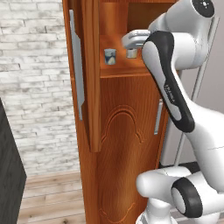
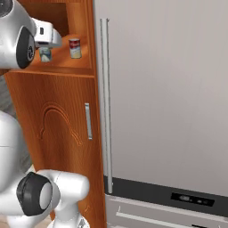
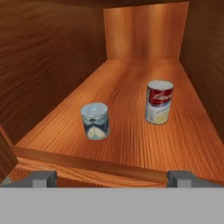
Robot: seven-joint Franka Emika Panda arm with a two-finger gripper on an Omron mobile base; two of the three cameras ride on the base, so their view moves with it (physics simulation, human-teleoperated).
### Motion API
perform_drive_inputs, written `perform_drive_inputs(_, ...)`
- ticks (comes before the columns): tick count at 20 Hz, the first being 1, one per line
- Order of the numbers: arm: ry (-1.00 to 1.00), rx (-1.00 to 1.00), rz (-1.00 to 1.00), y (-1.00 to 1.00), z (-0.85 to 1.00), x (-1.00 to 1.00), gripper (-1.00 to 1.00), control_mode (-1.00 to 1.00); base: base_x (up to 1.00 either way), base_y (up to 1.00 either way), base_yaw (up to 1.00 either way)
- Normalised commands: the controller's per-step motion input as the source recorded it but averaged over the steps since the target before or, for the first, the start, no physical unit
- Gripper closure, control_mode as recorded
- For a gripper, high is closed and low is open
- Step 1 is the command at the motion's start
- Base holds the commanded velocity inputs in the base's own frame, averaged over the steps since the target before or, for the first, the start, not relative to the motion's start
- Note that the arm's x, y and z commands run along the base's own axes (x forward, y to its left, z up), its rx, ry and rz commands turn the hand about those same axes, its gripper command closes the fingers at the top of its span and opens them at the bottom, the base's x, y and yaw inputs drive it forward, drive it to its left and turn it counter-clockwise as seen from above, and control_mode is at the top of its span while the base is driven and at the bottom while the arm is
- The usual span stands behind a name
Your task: Restock the canned food cabinet by taking the new fresh canned food from the counter and placing it in the cabinet. Then, take the old canned food from the cabinet and place it on the counter.
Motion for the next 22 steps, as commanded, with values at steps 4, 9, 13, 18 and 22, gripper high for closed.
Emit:
perform_drive_inputs(4, 0.15, -0.07, 0.05, 0.21, -0.04, 0.04, -1.00, -1.00, 0.00, 0.00, 0.00)
perform_drive_inputs(9, 0.09, -0.10, 0.04, 0.30, -0.51, 0.24, -1.00, -1.00, 0.00, 0.00, 0.00)
perform_drive_inputs(13, 0.07, -0.02, 0.02, 0.34, -0.54, 0.36, -1.00, -1.00, 0.00, 0.00, 0.00)
perform_drive_inputs(18, 0.02, -0.01, 0.00, 0.20, -0.27, 0.41, -1.00, -1.00, 0.00, 0.00, 0.00)
perform_drive_inputs(22, 0.00, -0.02, 0.00, 0.01, -0.13, 0.31, -1.00, -1.00, 0.00, 0.00, 0.00)
